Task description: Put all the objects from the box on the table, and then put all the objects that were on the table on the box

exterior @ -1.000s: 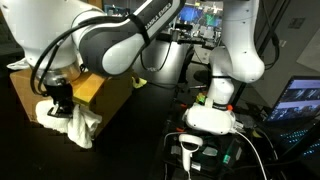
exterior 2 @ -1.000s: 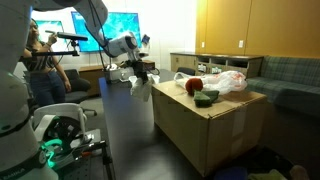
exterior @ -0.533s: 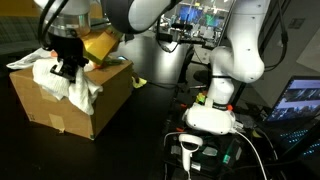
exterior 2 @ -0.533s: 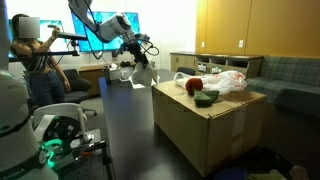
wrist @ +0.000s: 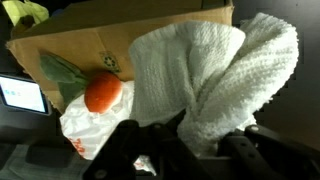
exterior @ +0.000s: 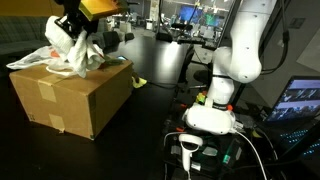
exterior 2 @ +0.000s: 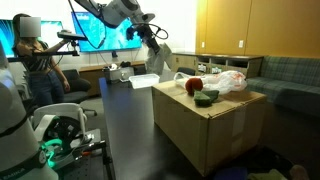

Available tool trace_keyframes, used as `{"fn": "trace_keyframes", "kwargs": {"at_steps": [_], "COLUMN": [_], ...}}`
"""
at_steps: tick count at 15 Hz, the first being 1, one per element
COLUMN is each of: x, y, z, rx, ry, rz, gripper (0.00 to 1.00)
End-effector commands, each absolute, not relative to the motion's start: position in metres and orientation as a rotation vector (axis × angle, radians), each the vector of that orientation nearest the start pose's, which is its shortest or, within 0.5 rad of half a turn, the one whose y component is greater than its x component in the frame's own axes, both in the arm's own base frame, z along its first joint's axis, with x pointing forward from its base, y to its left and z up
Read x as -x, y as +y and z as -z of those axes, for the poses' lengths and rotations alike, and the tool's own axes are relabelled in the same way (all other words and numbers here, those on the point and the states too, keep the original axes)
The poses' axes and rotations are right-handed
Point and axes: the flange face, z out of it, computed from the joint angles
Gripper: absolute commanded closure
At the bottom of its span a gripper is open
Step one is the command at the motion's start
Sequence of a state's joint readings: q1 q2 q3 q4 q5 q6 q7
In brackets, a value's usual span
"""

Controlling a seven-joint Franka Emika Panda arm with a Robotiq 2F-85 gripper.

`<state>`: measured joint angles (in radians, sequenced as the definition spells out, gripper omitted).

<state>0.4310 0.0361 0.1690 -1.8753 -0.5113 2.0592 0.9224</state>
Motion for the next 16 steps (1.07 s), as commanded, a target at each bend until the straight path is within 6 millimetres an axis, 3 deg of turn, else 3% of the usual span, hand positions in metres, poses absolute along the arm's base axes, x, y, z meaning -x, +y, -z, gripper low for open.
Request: {"fn": "trace_keyframes", "kwargs": {"at_steps": [1, 6, 16], "x": [-0.536, -0.583, -0.665], "y": [0.277, 0.235, 0.208], "z": [-0.528, -0.528, -0.481], "rx": [3.235, 3.132, 2.901], "ry": [0.478, 0.824, 1.29], "rz": [0.683, 0.587, 0.34], "gripper": [0.88, 0.88, 0.88]}}
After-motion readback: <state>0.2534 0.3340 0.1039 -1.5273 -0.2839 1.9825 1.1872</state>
